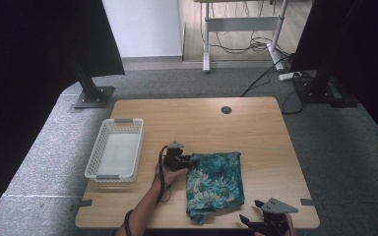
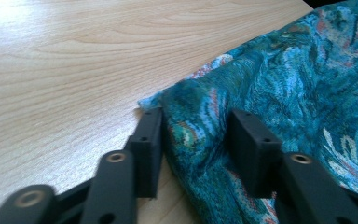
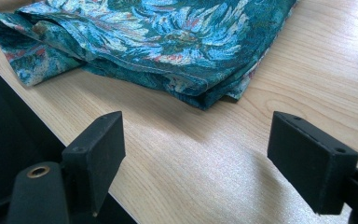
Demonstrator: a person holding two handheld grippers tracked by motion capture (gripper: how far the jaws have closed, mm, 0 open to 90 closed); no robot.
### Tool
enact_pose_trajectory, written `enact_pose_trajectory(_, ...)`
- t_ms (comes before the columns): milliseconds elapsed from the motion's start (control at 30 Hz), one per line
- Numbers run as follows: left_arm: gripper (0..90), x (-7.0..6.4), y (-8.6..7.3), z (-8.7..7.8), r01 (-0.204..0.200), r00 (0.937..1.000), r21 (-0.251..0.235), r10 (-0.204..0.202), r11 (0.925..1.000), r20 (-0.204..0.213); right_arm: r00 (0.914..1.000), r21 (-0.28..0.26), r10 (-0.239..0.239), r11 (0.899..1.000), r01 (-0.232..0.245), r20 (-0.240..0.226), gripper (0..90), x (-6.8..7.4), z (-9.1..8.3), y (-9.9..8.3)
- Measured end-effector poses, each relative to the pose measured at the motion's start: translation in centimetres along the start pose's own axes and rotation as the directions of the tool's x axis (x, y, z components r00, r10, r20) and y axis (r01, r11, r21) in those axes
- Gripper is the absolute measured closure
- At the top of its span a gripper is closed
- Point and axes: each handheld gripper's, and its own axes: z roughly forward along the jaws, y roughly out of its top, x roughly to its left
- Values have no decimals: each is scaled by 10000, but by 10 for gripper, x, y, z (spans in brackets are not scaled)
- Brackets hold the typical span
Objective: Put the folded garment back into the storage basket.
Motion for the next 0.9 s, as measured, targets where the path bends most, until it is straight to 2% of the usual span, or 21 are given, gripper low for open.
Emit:
enact_pose_trajectory(67, 616, 0, 0, 0, 36, 9999, 15, -36, 10000, -119, 10000, -2, -3, 10000, 3, 0, 192, 0, 0, 0)
enact_pose_trajectory(200, 704, 0, 0, -1, -30, 10000, 58, 30, 10000, -60, 10000, -7, -8, 10000, 8, -15, 192, 0, 0, 0)
enact_pose_trajectory(400, 776, -6, 1, -3, -231, 9996, -245, 228, 9994, -148, 10000, -10, 15, 10000, -15, 16, 192, 0, -1, 0)
enact_pose_trajectory(900, 814, -23, 9, -21, -461, 9989, -921, 468, 9947, 60, 9996, -183, 253, 9995, -255, -92, 193, -3, -2, 1)
